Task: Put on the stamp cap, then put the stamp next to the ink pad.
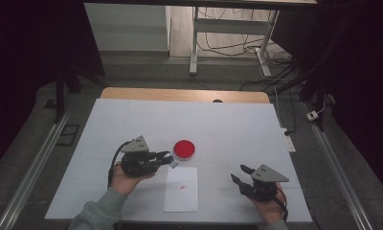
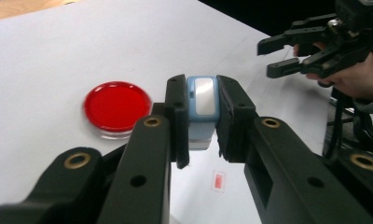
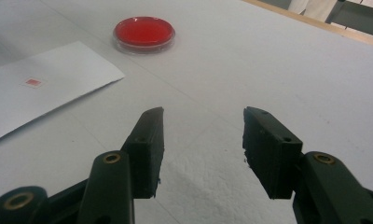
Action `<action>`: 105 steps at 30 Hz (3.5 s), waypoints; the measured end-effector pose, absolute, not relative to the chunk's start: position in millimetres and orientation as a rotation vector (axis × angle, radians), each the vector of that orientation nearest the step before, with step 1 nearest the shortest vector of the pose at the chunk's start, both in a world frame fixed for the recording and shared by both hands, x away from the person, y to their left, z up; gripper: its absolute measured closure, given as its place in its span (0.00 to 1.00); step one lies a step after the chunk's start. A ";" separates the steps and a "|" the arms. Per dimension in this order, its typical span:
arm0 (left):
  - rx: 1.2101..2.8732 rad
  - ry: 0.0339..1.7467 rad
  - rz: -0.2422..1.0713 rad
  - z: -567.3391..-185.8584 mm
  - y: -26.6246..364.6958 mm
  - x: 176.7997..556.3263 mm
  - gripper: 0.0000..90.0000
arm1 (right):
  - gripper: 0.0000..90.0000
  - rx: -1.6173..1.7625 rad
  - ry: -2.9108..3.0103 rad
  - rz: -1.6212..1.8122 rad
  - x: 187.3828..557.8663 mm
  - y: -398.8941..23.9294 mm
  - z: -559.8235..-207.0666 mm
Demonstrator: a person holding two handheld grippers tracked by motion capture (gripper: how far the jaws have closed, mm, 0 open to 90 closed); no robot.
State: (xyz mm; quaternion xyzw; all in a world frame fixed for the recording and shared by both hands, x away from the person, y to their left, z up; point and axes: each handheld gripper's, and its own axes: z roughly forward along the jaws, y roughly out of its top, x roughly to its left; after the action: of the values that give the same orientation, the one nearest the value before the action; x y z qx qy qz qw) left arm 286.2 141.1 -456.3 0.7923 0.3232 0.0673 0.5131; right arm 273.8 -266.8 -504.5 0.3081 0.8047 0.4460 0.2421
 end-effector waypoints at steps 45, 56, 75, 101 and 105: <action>2.098 0.969 0.293 -503.2 149.8 319.4 0.84 | 0.53 0.844 2.230 1.200 278.8 -266.0 -509.0; 2.134 0.963 0.294 -509.4 142.4 322.6 0.83 | 0.53 0.844 2.229 1.203 279.2 -265.7 -509.6; 2.011 0.948 0.351 -495.9 155.5 308.8 0.42 | 0.52 0.850 2.227 1.196 279.3 -268.4 -508.7; 1.961 0.969 0.271 -507.4 212.0 247.7 0.41 | 0.52 0.873 2.219 1.177 284.3 -291.8 -513.2; 1.970 0.966 0.266 -510.8 214.7 240.4 0.41 | 0.52 0.870 2.222 1.164 285.4 -294.0 -514.1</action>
State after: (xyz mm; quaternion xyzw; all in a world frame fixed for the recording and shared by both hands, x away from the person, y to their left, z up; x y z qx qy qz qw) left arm 240.4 214.7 -510.8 0.7964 0.3904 0.1075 0.4493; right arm 285.4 -294.0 -514.1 0.3181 0.8123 0.4254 0.2407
